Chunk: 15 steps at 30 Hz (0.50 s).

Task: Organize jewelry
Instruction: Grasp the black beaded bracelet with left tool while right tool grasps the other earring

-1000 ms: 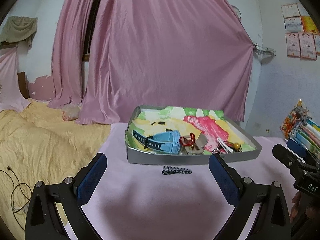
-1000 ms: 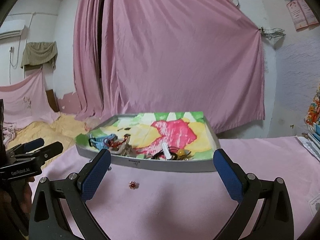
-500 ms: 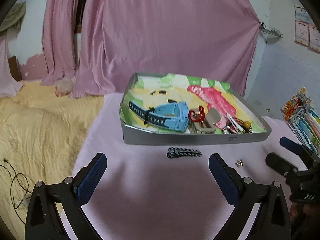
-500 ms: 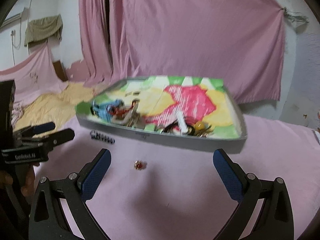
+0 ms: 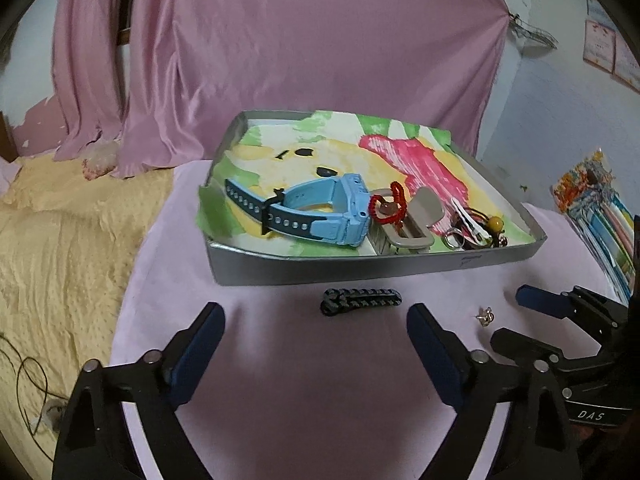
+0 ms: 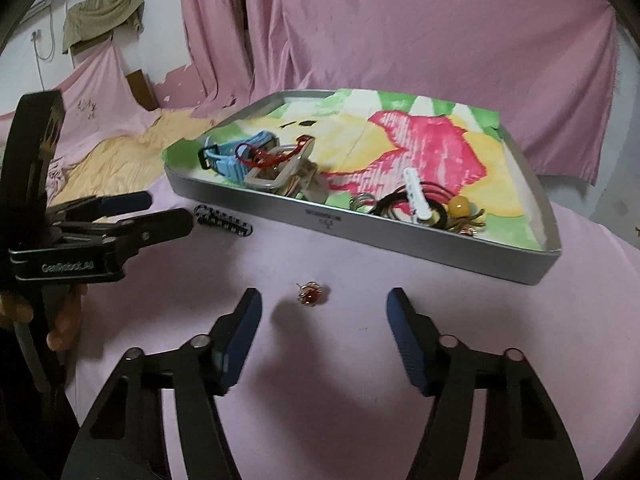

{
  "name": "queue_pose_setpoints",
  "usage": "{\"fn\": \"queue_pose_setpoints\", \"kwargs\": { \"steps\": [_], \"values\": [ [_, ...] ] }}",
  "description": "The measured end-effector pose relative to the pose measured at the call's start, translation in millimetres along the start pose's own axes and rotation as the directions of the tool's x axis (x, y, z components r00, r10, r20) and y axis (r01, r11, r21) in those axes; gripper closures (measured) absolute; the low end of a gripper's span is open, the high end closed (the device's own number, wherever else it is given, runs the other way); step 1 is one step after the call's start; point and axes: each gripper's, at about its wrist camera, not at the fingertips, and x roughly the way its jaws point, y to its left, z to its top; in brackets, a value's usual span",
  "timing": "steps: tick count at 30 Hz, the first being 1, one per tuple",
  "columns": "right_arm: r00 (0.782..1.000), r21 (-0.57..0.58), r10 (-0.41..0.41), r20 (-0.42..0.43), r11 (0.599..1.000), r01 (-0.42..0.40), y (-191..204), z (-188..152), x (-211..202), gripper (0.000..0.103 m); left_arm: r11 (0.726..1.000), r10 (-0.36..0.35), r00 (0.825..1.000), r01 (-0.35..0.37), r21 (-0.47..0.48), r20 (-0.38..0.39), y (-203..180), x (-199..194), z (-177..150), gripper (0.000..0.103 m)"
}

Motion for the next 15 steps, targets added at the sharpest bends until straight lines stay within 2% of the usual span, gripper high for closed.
{"fn": "queue_pose_setpoints", "kwargs": {
  "steps": [5, 10, 15],
  "values": [
    [1.000, -0.013, 0.010, -0.018, 1.000, -0.010, 3.3, 3.5, 4.0, 0.060, 0.999, -0.031, 0.999, 0.032, 0.018, -0.042, -1.3, 11.2, 5.0, 0.030],
    [0.999, -0.016, 0.024, -0.034, 1.000, -0.024, 4.7, 5.8, 7.9, 0.063, 0.997, -0.062, 0.996, 0.064, 0.031, -0.071, -4.0, 20.2, 8.4, 0.037],
    [0.998, -0.015, 0.029, -0.056, 0.999, -0.030, 4.7, 6.5, 12.8, 0.070, 0.994, -0.090, 0.992, 0.095, 0.056, -0.086, -10.6, 24.1, 9.8, 0.053]
  ]
}}
